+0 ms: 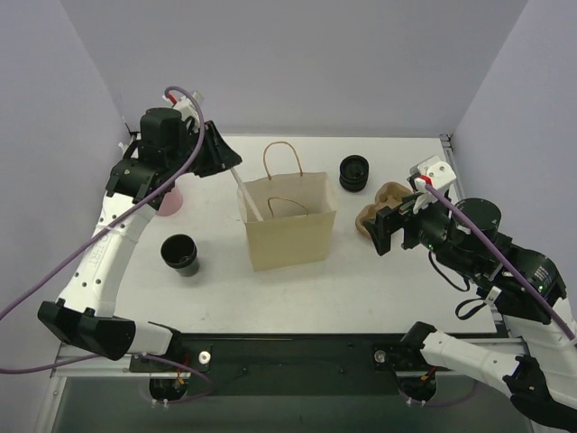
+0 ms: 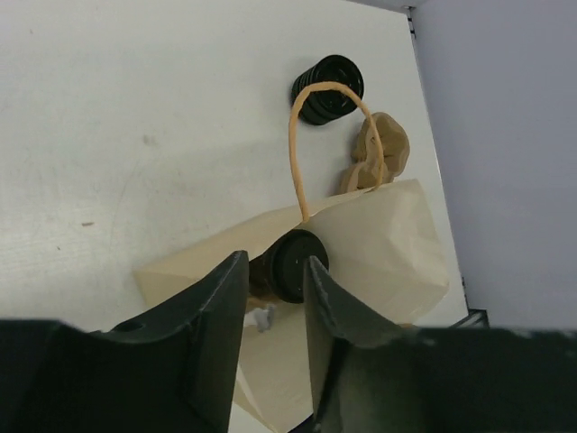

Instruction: Pack the takeout coffee

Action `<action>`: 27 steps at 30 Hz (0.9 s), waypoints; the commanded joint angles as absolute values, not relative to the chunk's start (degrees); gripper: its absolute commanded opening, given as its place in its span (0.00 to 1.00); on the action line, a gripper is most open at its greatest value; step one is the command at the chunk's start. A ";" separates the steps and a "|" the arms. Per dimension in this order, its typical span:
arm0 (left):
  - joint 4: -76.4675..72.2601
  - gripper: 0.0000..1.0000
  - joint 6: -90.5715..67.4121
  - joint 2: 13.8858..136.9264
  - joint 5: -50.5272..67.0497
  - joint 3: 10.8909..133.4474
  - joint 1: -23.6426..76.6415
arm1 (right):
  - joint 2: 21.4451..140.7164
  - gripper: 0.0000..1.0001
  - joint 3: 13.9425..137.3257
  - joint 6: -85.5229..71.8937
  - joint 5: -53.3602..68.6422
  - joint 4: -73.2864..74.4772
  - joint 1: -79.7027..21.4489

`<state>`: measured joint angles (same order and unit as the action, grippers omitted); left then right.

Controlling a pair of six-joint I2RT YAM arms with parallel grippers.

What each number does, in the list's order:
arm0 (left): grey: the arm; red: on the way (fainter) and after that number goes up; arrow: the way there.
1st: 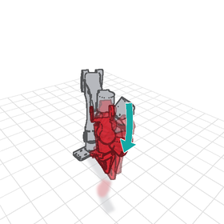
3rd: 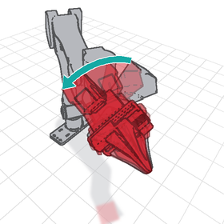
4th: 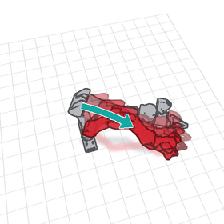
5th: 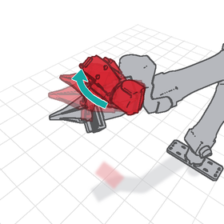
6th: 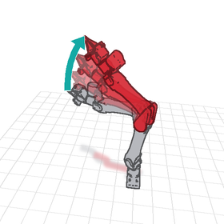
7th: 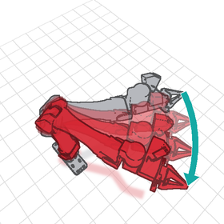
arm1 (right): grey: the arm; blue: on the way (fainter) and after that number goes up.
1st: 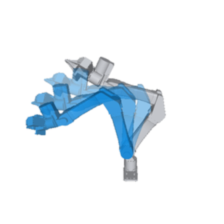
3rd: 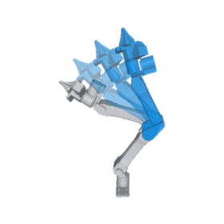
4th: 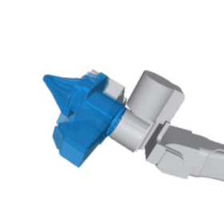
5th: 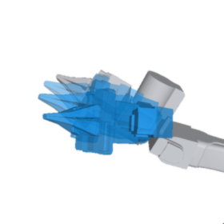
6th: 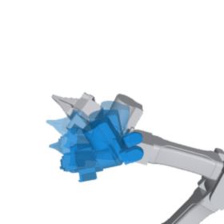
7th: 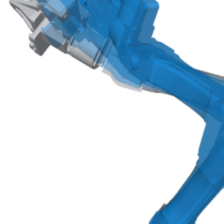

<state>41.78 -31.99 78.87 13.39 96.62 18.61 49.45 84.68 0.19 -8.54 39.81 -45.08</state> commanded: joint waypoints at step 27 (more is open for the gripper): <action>36.39 0.97 -26.10 56.25 24.43 77.70 22.41 | 52.74 1.00 85.52 -36.91 -14.77 47.91 -45.62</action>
